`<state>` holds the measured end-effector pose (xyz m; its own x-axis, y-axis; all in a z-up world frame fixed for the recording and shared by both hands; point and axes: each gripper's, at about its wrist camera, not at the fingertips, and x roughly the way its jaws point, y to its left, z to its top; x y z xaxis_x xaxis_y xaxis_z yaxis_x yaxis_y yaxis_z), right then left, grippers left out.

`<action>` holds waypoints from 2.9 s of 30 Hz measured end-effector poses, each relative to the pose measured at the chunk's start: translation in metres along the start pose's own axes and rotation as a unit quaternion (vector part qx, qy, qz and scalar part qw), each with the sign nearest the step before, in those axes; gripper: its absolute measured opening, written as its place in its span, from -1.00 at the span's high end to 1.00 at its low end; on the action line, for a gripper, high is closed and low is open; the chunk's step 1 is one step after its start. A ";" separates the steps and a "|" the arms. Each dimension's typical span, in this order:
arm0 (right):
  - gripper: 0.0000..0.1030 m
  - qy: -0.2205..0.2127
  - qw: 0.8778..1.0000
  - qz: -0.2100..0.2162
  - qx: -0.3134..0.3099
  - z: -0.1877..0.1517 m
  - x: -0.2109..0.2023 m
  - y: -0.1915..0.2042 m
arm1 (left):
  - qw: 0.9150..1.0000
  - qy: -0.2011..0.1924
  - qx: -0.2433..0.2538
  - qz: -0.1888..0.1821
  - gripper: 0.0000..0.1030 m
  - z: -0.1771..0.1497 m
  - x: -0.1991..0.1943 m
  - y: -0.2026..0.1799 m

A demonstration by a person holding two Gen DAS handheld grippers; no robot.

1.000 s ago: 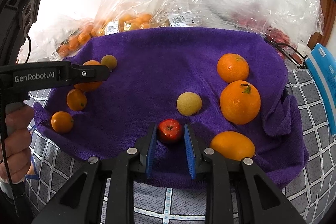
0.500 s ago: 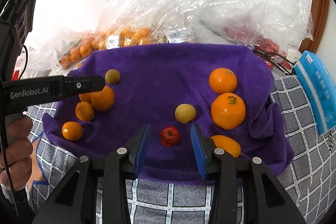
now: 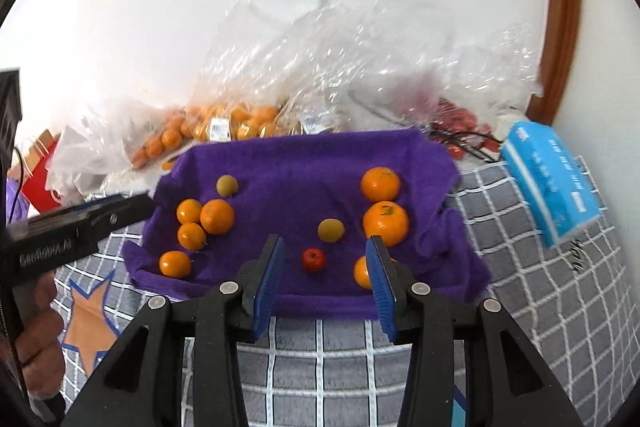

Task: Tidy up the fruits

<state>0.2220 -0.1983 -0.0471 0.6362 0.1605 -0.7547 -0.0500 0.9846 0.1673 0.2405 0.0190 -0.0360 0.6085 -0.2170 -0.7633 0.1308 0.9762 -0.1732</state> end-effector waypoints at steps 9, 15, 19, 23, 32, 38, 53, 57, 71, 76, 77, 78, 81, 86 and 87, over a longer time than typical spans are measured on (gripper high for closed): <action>-0.05 -0.037 0.999 -0.007 0.001 -0.014 -0.077 -0.001 | 0.998 -0.054 0.015 0.021 -0.49 -0.035 -0.072 -0.023; -0.47 -0.055 0.998 -0.021 -0.004 -0.036 -0.113 0.000 | 0.995 -0.089 0.023 0.032 -0.62 -0.062 -0.114 -0.037; -0.74 -0.077 0.996 -0.035 -0.015 -0.054 -0.137 0.003 | 0.994 -0.102 0.020 0.037 -0.64 -0.079 -0.133 -0.043; -0.85 -0.086 0.996 -0.038 -0.014 -0.067 -0.153 0.001 | 0.993 -0.111 0.016 0.046 -0.64 -0.093 -0.148 -0.045; -0.93 -0.097 0.994 -0.038 -0.006 -0.082 -0.179 -0.006 | 0.990 -0.128 0.000 0.054 -0.66 -0.113 -0.174 -0.046; -0.93 -0.102 0.994 -0.043 -0.009 -0.088 -0.187 -0.006 | 0.990 -0.131 0.002 0.057 -0.67 -0.117 -0.180 -0.047; -0.93 -0.111 0.993 -0.043 -0.004 -0.093 -0.202 -0.010 | 0.989 -0.134 0.014 0.054 -0.67 -0.123 -0.191 -0.060; -0.93 -0.114 0.993 -0.042 -0.005 -0.095 -0.206 -0.009 | 0.989 -0.137 0.016 0.057 -0.68 -0.125 -0.195 -0.063; -0.93 -0.121 0.992 -0.040 -0.007 -0.099 -0.214 -0.008 | 0.989 -0.138 0.016 0.059 -0.68 -0.127 -0.200 -0.066; -0.93 -0.120 0.992 -0.039 -0.006 -0.100 -0.214 -0.007 | 0.989 -0.138 0.016 0.059 -0.68 -0.127 -0.200 -0.066; -0.93 -0.120 0.992 -0.039 -0.006 -0.099 -0.214 -0.007 | 0.989 -0.138 0.015 0.059 -0.68 -0.127 -0.201 -0.066; -0.93 -0.120 0.992 -0.039 -0.006 -0.099 -0.214 -0.007 | 0.989 -0.138 0.015 0.059 -0.68 -0.127 -0.201 -0.065; -0.93 -0.119 0.992 -0.039 -0.006 -0.099 -0.214 -0.007 | 0.989 -0.137 0.014 0.060 -0.68 -0.127 -0.201 -0.065; -0.93 -0.119 0.992 -0.037 -0.007 -0.099 -0.214 -0.007 | 0.989 -0.137 0.015 0.061 -0.68 -0.128 -0.202 -0.063; -0.93 -0.119 0.992 -0.037 -0.008 -0.099 -0.213 -0.007 | 0.988 -0.138 0.015 0.062 -0.68 -0.128 -0.202 -0.063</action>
<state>0.0105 -0.2324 0.0502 0.8026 0.0690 -0.5925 -0.0072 0.9943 0.1060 0.0095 0.0003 0.0496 0.8107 -0.0909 -0.5784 0.0634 0.9957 -0.0677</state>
